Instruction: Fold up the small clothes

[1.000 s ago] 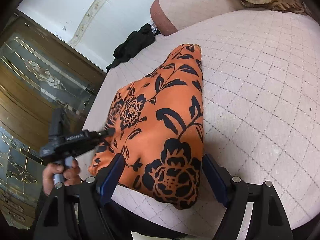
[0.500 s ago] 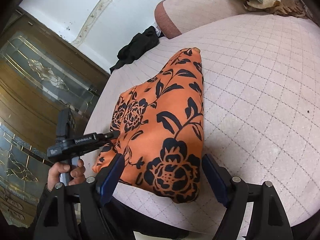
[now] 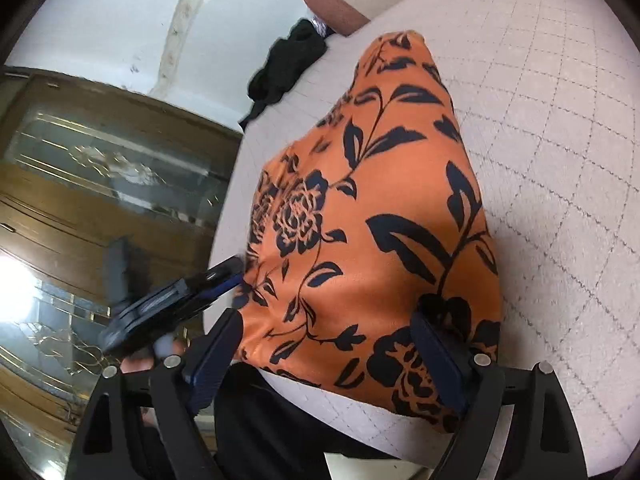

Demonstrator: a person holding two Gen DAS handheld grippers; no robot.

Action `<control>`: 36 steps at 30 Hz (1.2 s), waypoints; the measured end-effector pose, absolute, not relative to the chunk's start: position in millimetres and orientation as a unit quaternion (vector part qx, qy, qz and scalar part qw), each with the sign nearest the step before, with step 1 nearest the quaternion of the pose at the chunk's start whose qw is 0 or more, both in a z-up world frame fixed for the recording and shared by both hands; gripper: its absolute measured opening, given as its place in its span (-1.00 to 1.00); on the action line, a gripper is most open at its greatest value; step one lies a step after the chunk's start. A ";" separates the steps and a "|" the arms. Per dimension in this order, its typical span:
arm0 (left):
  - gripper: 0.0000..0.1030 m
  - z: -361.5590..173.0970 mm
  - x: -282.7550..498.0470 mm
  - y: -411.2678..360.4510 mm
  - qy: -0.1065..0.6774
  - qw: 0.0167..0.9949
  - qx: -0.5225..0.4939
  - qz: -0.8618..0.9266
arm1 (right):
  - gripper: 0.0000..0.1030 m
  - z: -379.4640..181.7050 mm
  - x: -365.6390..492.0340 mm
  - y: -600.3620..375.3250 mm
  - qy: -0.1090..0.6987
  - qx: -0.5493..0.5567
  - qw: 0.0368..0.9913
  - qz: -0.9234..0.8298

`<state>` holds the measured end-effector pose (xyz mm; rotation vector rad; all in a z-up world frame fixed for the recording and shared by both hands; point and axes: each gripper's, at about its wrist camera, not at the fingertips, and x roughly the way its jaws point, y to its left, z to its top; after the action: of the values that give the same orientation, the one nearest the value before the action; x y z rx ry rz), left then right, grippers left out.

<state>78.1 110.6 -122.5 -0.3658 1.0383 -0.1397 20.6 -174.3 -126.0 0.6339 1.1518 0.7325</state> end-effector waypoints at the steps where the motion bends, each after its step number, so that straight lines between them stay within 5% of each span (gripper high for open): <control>1: -0.11 -114.9 69.2 103.9 0.482 0.855 -0.171 -0.086 | 0.71 -124.9 19.6 -173.4 0.521 0.285 0.731 0.335; 7: -0.07 -178.9 67.6 101.7 0.550 0.818 -0.156 -0.068 | 0.71 -131.8 20.3 -177.6 0.519 0.304 0.721 0.344; 17: -0.08 -95.4 66.3 86.4 0.455 0.876 -0.130 -0.097 | 0.71 -121.8 21.5 -182.1 0.525 0.297 0.718 0.347; 26: -0.09 -143.2 96.6 65.0 0.499 0.865 -0.052 -0.037 | 0.71 -80.4 80.2 -178.7 0.491 0.327 0.713 0.379; 32: -0.08 -144.3 97.4 66.4 0.499 0.865 -0.040 -0.036 | 0.71 -157.0 143.9 -175.8 0.544 0.431 0.648 0.312; 36: -0.08 -142.1 101.7 58.4 0.497 0.866 -0.039 -0.036 | 0.74 -132.4 138.7 -179.8 0.523 0.436 0.649 0.339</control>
<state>101.7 58.4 -142.1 -0.0809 1.0412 -0.0752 138.7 -179.8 -132.4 0.9912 1.1895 0.7699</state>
